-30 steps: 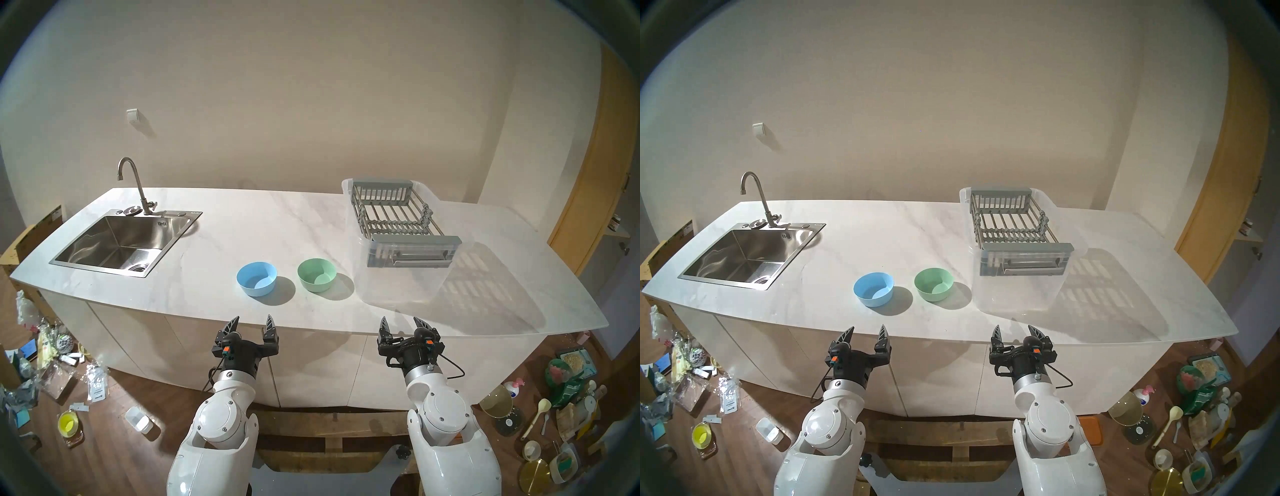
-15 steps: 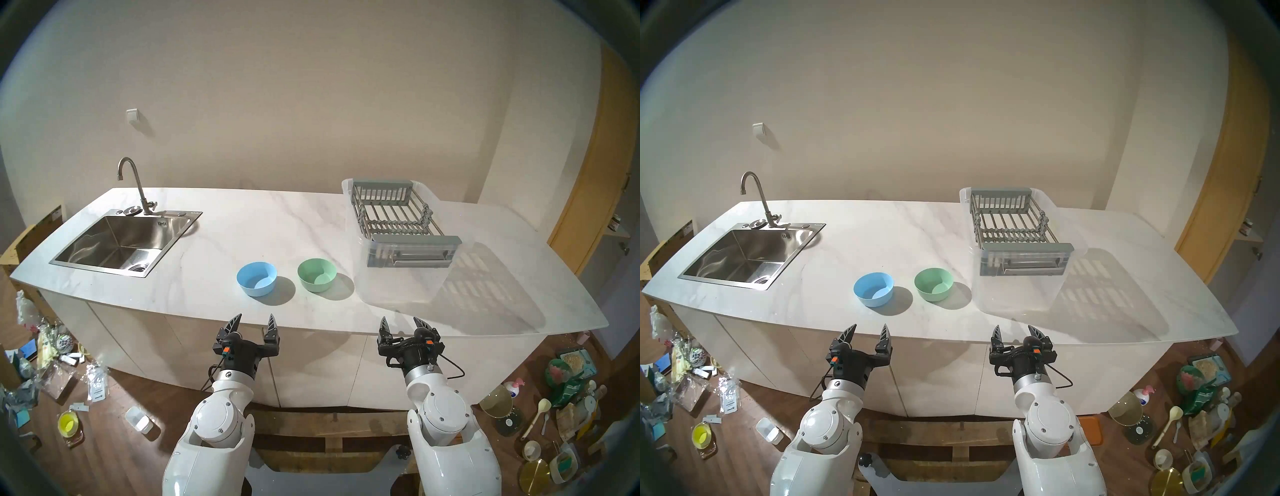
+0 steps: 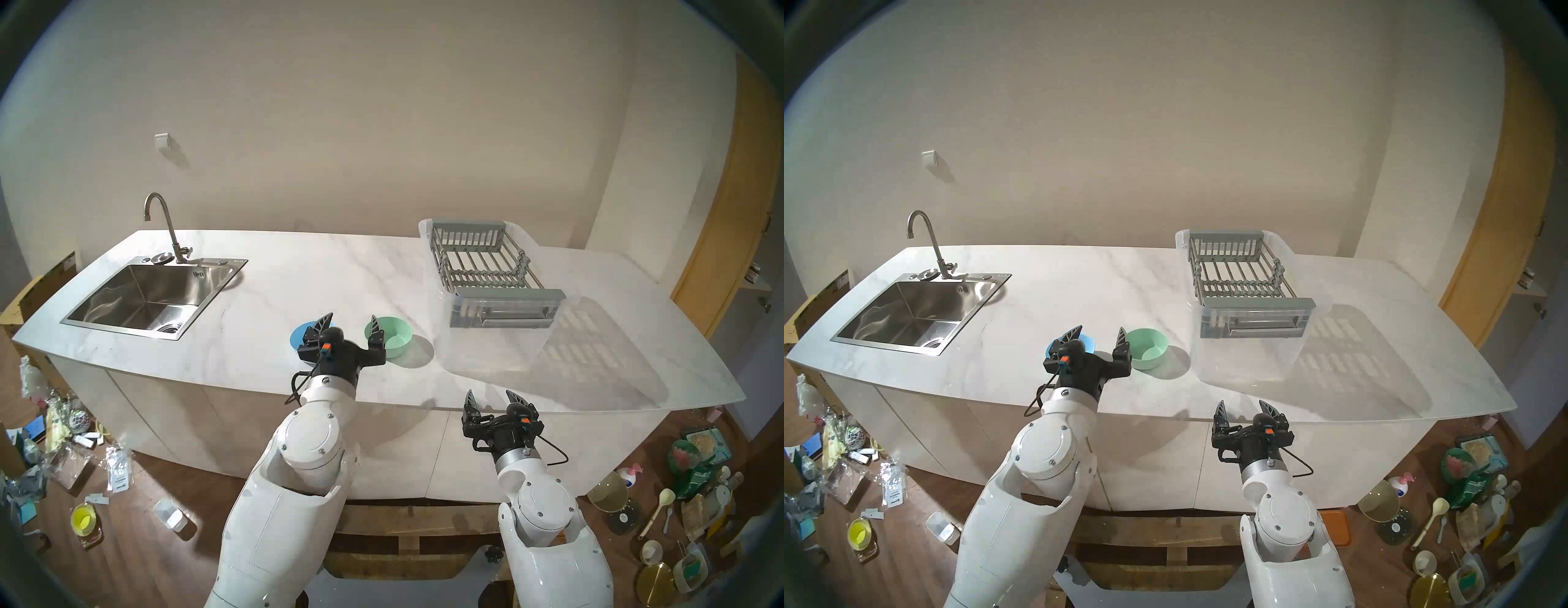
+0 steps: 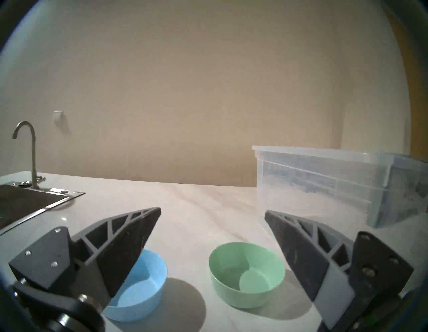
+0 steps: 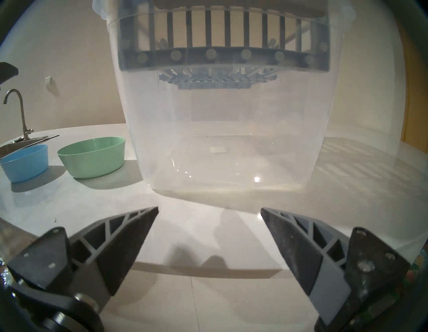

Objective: Place the plate or bowl neatly into the plate slot of the drying rack

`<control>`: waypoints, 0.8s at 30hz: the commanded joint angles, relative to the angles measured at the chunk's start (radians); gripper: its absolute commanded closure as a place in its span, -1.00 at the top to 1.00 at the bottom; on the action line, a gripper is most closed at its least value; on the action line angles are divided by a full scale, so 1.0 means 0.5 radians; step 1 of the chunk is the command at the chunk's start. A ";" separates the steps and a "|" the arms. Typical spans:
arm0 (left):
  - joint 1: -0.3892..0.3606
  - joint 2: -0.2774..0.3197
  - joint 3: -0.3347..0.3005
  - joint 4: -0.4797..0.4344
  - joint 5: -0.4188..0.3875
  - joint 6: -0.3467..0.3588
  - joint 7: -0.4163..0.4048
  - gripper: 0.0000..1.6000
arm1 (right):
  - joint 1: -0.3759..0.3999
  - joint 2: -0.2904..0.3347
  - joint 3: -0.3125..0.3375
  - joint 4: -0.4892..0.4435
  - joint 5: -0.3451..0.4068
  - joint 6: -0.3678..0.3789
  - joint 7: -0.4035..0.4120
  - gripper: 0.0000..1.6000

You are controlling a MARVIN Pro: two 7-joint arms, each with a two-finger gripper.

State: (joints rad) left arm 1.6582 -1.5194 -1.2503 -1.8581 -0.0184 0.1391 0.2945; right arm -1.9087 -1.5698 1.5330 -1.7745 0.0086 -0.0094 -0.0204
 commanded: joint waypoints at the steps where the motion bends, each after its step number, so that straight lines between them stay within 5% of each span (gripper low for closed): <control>1: -0.026 0.020 0.165 -0.084 0.002 0.096 0.151 1.00 | 0.007 0.000 -0.001 -0.059 0.001 -0.009 0.002 1.00; 24: -0.017 0.063 0.173 -0.249 -0.024 0.239 0.333 1.00 | 0.006 0.000 -0.001 -0.060 0.001 -0.009 0.001 1.00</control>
State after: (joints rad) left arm 1.6592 -1.4819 -1.1601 -1.9314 -0.0337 0.2516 0.4546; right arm -1.9100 -1.5696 1.5327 -1.7772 0.0086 -0.0093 -0.0205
